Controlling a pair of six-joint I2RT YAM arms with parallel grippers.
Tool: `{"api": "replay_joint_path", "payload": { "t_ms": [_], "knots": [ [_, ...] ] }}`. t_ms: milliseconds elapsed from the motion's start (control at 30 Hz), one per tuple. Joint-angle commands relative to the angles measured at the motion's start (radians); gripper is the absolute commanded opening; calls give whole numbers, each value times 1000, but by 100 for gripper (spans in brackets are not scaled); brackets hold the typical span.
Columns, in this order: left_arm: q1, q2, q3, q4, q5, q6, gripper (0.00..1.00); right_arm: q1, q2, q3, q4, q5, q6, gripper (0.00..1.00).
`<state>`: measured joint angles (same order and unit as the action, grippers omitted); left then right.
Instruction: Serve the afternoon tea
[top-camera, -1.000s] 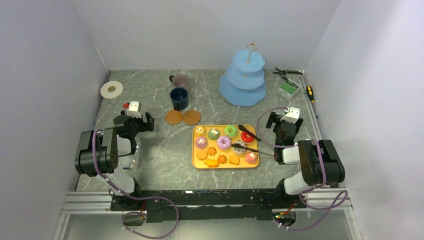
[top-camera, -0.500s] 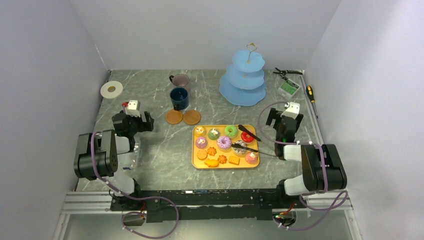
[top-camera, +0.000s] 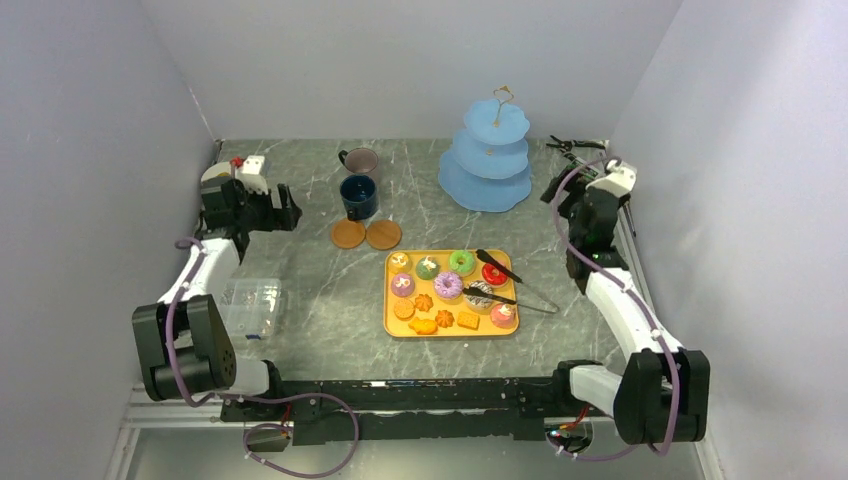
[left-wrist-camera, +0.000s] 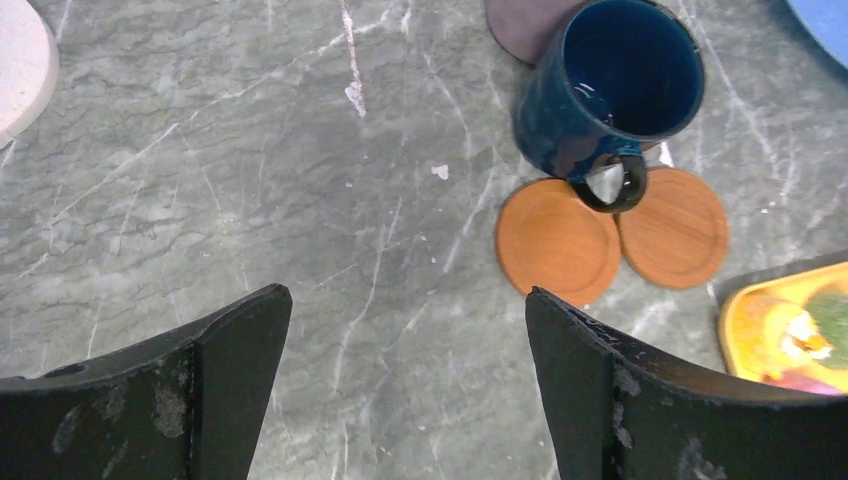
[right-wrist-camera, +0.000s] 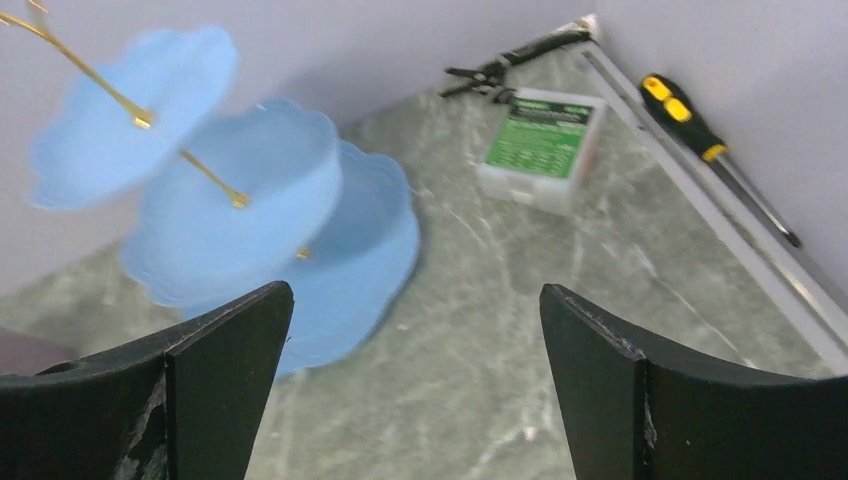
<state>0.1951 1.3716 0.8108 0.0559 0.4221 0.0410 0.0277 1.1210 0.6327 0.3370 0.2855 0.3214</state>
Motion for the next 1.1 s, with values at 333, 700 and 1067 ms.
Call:
{"api": "replay_joint_path", "payload": {
  "t_ms": [333,700,1067],
  "knots": [
    [-9,110,446,-579,131,-25,94,131,233,627,-441,-112,-86,100],
    [-49,111,482,-674,129,36,94,133,627,1077,-499,-280,-227,100],
    [-55,124,514,-679,157,45,94,139,861,1267,-473,-329,-232,87]
  ]
}}
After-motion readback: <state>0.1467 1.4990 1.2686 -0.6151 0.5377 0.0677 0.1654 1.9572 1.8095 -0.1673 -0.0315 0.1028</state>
